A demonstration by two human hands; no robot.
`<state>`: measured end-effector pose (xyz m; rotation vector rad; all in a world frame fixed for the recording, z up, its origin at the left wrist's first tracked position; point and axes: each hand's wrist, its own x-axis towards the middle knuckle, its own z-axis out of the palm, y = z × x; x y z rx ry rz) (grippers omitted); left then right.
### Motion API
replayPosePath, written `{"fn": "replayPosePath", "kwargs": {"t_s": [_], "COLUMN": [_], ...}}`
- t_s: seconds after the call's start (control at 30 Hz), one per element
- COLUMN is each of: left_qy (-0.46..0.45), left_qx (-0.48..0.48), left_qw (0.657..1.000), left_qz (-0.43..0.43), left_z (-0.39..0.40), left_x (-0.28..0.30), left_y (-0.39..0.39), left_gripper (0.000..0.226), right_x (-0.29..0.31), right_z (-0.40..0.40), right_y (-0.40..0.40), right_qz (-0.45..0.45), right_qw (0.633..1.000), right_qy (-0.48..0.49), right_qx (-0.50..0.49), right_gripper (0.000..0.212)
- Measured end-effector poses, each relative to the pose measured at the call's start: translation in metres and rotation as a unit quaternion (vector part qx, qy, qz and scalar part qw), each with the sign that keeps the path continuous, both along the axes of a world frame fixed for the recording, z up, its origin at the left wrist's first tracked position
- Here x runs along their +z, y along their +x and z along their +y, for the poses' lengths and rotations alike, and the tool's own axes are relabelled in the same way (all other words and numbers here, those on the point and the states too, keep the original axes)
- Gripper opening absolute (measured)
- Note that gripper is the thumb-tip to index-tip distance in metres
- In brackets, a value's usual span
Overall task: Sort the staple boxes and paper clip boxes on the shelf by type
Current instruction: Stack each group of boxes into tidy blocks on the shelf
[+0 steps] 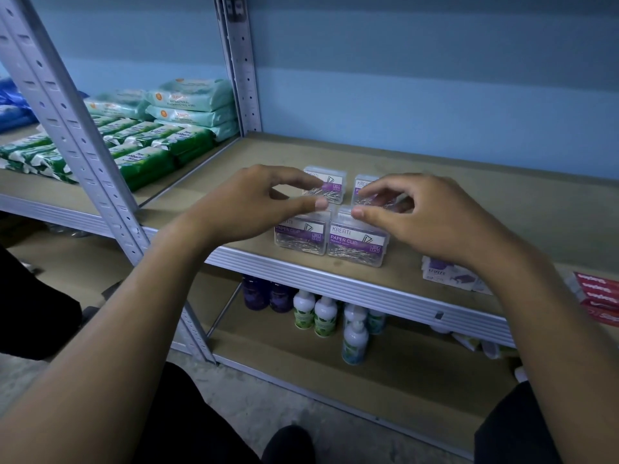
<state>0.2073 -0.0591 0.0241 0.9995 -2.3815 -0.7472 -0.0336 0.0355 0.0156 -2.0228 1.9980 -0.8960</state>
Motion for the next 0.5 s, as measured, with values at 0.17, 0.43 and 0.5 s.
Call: {"fn": "replayPosePath", "kwargs": {"t_s": [0.17,0.43,0.5], "left_qy": [0.001,0.048,0.057], "left_qx": [0.031,0.048,0.044], "left_qw": [0.997,0.992,0.991], "left_qz": [0.064,0.105,0.113], "left_z": [-0.015,-0.043,-0.048], "left_x": [-0.004,-0.016,-0.018], "left_y": [-0.01,-0.024,-0.028], "left_gripper": [0.034,0.047,0.049], "right_x": [-0.005,-0.013,-0.015], "right_z": [-0.007,-0.022,-0.025], "right_y": [-0.001,-0.009,-0.011], "right_qz": [-0.016,-0.001,0.0], "right_qw": [0.998,0.996,0.996], "right_qy": [-0.066,-0.075,-0.067], "right_qx": [-0.016,-0.056,-0.06], "right_gripper": [0.03,0.033,0.032]}}
